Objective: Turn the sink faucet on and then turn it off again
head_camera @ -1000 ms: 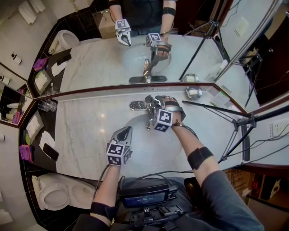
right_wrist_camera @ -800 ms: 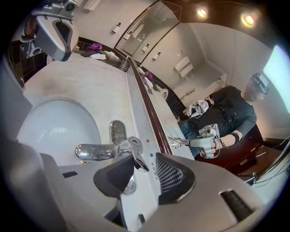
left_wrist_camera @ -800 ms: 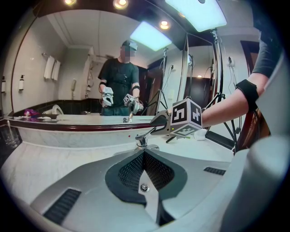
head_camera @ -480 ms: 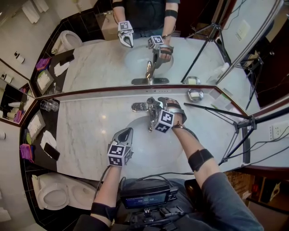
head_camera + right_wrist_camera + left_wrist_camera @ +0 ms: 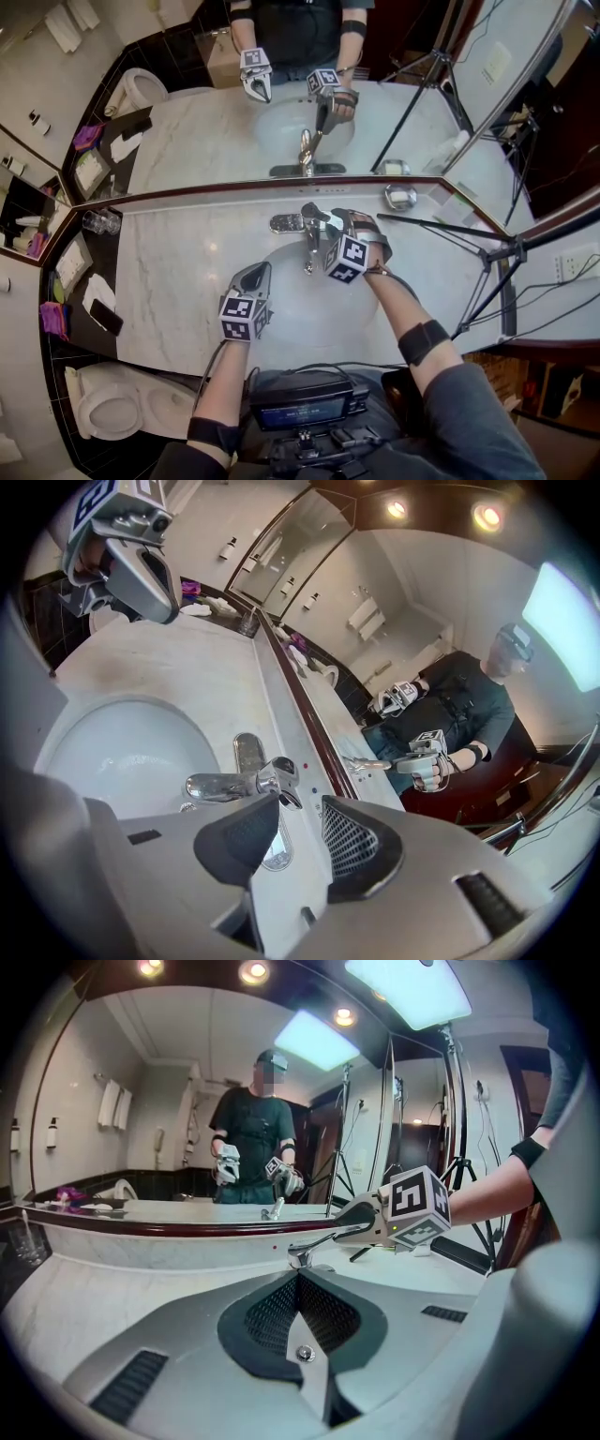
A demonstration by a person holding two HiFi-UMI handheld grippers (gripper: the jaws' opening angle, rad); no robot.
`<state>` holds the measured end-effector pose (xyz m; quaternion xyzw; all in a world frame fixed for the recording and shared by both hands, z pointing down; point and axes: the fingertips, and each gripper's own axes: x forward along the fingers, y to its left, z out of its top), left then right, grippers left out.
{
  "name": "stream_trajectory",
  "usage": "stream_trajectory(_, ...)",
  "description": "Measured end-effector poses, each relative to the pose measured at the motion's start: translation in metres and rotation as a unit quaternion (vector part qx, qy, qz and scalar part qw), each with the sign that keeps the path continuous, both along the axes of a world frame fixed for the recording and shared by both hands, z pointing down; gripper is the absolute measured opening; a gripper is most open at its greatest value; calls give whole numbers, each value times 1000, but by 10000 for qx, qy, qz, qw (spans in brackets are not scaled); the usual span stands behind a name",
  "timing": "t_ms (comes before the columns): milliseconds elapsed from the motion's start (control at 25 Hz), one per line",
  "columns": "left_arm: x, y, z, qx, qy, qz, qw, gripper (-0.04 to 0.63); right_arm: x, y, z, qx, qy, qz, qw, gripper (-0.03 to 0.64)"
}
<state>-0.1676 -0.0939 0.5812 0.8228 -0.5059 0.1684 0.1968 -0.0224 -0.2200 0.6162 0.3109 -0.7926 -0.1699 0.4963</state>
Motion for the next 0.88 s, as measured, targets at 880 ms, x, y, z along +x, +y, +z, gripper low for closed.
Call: stream_trajectory(880, -10, -2, -10, 245, 130, -285, 9992, 2, 69, 83, -30, -1059, -3541, 2279, 9008, 20)
